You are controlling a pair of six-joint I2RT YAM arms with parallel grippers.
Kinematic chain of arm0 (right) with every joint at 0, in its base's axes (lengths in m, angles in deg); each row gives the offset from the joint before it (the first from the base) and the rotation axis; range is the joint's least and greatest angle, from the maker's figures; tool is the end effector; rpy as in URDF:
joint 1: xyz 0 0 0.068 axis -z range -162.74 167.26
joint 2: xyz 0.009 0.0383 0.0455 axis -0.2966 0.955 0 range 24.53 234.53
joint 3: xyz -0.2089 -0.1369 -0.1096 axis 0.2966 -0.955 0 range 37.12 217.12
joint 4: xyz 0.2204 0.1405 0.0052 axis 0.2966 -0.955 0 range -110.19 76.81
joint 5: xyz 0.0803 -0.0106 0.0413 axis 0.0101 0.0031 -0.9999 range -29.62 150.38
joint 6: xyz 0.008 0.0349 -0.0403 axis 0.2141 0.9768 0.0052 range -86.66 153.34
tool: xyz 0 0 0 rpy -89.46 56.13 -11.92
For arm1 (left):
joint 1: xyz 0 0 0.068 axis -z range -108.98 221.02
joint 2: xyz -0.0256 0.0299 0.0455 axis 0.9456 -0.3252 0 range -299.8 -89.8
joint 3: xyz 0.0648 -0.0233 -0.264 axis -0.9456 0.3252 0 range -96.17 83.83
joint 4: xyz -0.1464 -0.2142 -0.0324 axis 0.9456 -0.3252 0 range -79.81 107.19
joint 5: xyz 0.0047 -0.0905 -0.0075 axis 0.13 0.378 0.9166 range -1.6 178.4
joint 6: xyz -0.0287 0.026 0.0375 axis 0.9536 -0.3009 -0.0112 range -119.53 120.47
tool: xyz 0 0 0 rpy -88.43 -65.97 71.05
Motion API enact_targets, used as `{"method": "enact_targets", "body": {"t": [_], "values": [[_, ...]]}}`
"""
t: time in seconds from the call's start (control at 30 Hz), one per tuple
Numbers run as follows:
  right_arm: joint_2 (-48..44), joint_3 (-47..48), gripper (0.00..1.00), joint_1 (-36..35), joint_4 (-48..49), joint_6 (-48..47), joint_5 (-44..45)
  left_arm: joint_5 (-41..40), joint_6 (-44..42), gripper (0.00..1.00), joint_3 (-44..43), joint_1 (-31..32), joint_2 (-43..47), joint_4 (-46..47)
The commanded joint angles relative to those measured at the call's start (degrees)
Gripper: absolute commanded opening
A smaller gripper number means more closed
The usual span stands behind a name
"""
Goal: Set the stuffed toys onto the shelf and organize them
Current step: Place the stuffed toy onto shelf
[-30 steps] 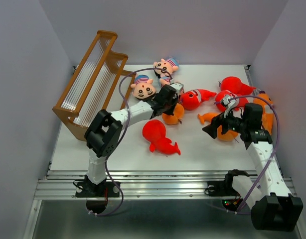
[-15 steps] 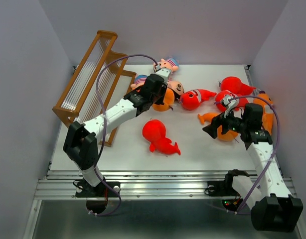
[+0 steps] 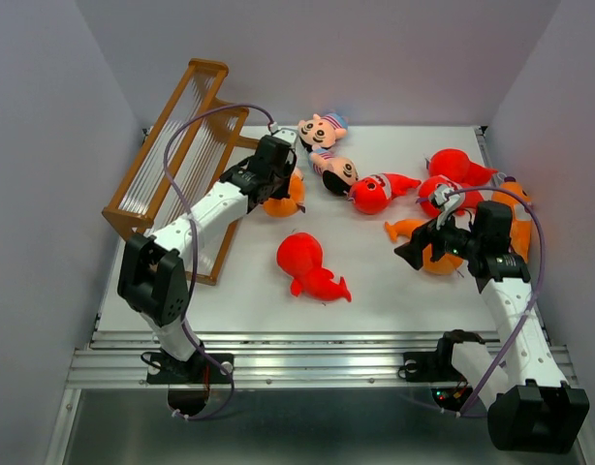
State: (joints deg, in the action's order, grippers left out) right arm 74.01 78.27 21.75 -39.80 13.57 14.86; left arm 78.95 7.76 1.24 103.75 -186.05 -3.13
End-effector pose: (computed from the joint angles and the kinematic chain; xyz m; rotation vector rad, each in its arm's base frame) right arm 0.1821 0.0112 0.2814 -0.6948 1.9118 0.5972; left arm 0.3325 -0.2068 0.3153 0.3831 2.1292 -0.2254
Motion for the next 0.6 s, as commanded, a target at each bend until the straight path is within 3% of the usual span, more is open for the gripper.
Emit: {"method": "enact_targets", "body": {"t": [0.0, 0.17, 0.57], "values": [[-0.96, -0.36, 1.00, 0.17, 1.12, -0.80, 0.34, 1.10, -0.08, 0.00, 0.05, -2.14, 1.42, -0.69], [-1.05, -0.37, 1.00, 0.17, 1.21, -0.80, 0.52, 1.11, -0.70, 0.00, 0.67, -3.90, -0.34, -1.13], [-1.66, -0.45, 1.00, 0.17, 1.12, -0.80, 0.69, -7.24, -3.07, 0.00, -2.22, -6.54, -5.70, -2.45]]}}
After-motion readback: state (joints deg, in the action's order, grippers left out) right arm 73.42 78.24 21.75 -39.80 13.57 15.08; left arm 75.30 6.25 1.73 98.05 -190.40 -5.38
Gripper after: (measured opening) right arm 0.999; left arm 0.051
